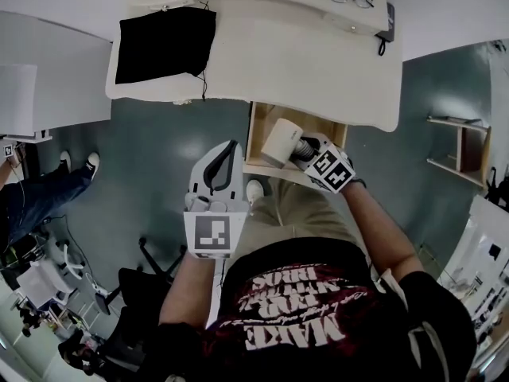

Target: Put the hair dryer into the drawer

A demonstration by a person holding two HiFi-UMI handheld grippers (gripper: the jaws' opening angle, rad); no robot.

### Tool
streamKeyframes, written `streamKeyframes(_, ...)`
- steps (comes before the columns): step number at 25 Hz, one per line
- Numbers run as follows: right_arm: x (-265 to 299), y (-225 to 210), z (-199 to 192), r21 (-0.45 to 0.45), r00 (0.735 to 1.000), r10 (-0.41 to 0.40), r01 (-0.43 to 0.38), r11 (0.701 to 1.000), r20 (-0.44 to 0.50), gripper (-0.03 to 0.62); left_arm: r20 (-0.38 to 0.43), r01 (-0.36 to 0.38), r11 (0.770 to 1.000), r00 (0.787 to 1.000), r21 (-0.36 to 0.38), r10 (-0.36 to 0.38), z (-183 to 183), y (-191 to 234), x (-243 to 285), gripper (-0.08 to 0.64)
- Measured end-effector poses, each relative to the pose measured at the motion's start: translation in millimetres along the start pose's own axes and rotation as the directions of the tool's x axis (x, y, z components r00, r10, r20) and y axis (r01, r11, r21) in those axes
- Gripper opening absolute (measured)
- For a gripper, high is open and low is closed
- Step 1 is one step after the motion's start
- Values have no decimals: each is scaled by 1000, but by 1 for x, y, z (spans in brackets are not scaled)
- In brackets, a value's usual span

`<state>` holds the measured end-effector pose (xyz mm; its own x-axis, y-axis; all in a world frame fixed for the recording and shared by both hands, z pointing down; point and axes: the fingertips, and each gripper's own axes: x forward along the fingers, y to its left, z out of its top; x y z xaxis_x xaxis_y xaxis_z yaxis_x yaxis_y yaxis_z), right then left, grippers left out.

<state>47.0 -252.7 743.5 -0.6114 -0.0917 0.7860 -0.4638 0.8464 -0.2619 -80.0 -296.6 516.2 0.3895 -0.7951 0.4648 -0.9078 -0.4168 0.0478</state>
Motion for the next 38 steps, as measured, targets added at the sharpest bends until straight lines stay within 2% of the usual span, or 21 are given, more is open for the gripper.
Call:
streamKeyframes(6, 17, -13, -13, 28, 1000, 1, 0, 1000, -32, 232, -14, 6, 1000, 1000, -15, -6, -6, -3, 13, 5)
streamKeyframes(14, 39, -31, -36, 47, 992, -10, 16, 999, -126, 232, -26, 37, 999, 999, -19, -37, -11, -21, 32, 5)
streamKeyframes(21, 57, -44, -59, 66, 974, -50, 66, 996, -222, 232, -35, 48, 998, 998, -38, -49, -15, -37, 33, 5)
streamKeyframes(28, 78, -55, -76, 24, 949, -119, 132, 991, -291, 236, -39, 15, 999, 999, -31, -16, -15, -31, 11, 5)
streamKeyframes(33, 67, -55, -64, 34, 959, -168, 180, 983, -229, 244, -47, 22, 1000, 999, -22, -24, -17, -31, -10, 5)
streamKeyframes(38, 33, -49, -41, 79, 968, -209, 221, 972, -140, 252, -13, 50, 998, 999, -44, -51, -8, -33, -19, 5)
